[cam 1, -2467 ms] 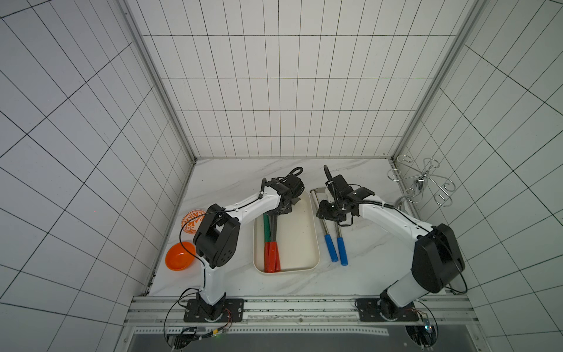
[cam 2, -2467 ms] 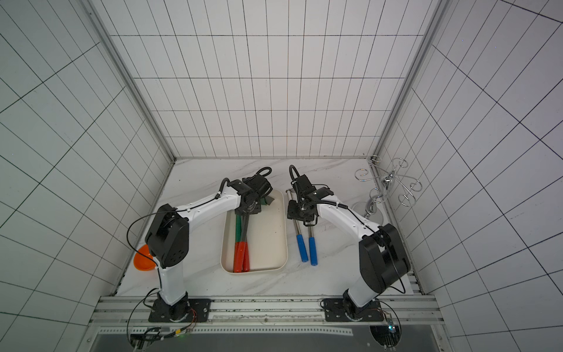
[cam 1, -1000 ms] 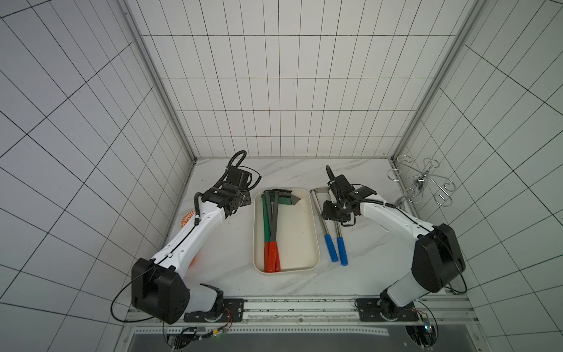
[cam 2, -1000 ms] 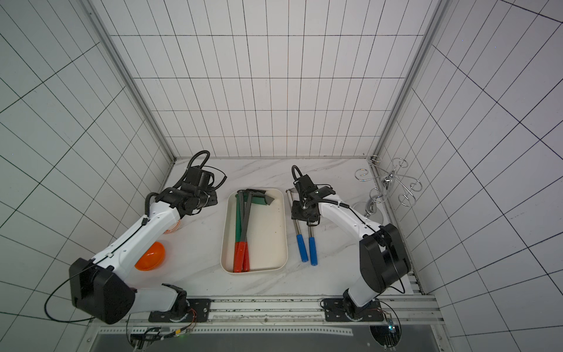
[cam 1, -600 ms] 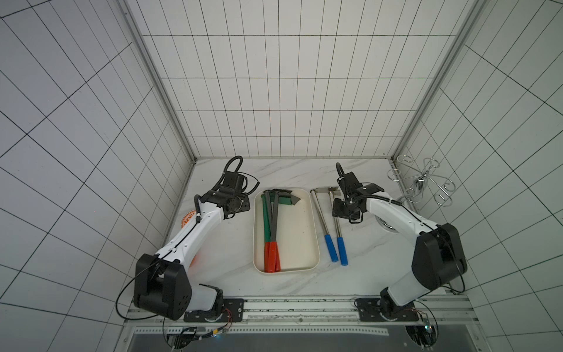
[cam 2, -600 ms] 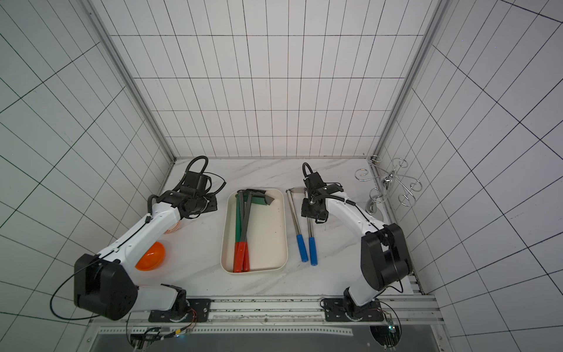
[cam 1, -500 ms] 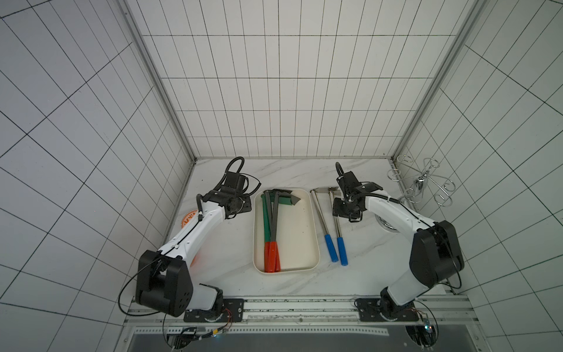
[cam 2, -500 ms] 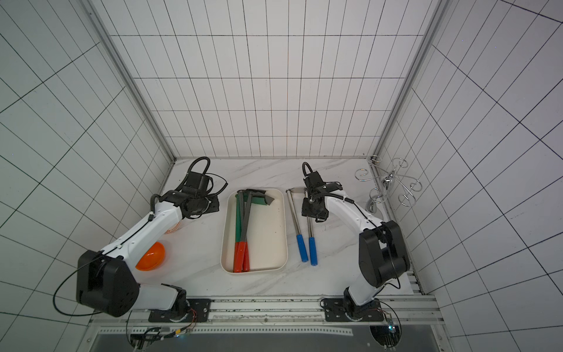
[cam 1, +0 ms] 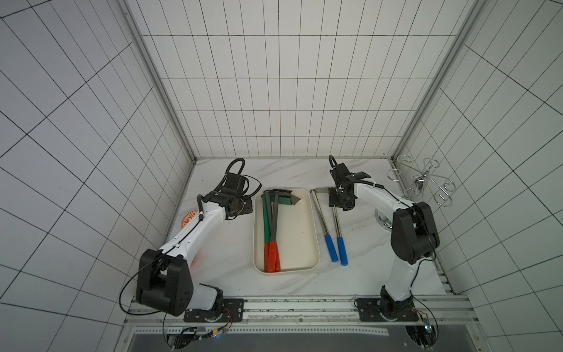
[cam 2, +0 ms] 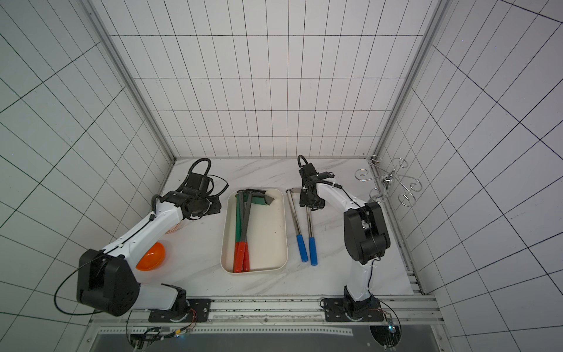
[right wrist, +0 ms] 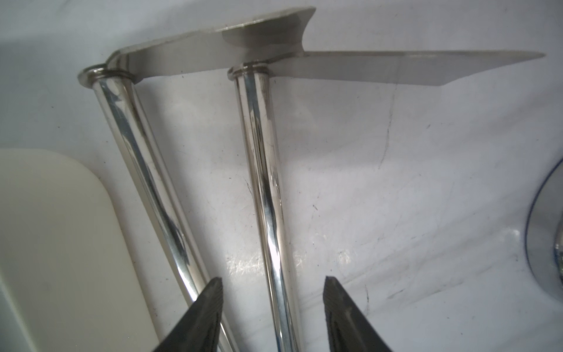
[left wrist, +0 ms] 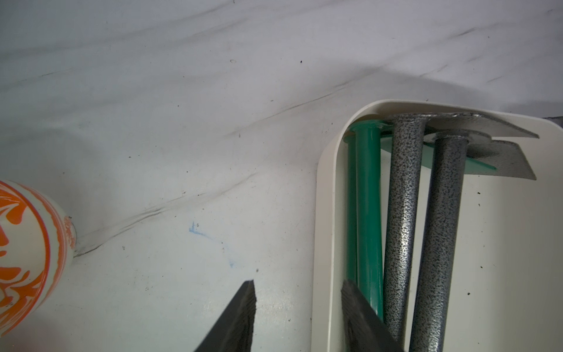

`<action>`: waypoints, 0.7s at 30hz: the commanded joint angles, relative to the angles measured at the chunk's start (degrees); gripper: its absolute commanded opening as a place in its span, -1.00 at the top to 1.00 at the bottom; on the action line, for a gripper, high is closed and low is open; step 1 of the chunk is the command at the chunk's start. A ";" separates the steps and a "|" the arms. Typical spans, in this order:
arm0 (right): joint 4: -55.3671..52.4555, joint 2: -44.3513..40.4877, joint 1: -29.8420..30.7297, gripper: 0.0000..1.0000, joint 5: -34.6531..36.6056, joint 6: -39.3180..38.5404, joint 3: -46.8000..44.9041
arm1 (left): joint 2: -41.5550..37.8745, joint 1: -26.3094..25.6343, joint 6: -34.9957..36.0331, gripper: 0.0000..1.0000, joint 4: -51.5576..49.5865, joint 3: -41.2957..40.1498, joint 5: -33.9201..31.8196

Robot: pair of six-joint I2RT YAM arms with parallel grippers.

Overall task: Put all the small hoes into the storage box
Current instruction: Pick up the hoe from the center of the board.

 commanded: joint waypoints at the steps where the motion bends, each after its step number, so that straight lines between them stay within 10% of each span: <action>1: -2.78 2.18 -0.76 -0.09 2.67 -1.54 6.12 | -0.29 0.21 0.54 0.04 1.24 -0.38 0.62; 21: -6.71 14.01 -0.84 -0.07 7.54 -5.58 17.59 | -0.50 0.23 -0.02 0.06 1.30 -0.18 1.83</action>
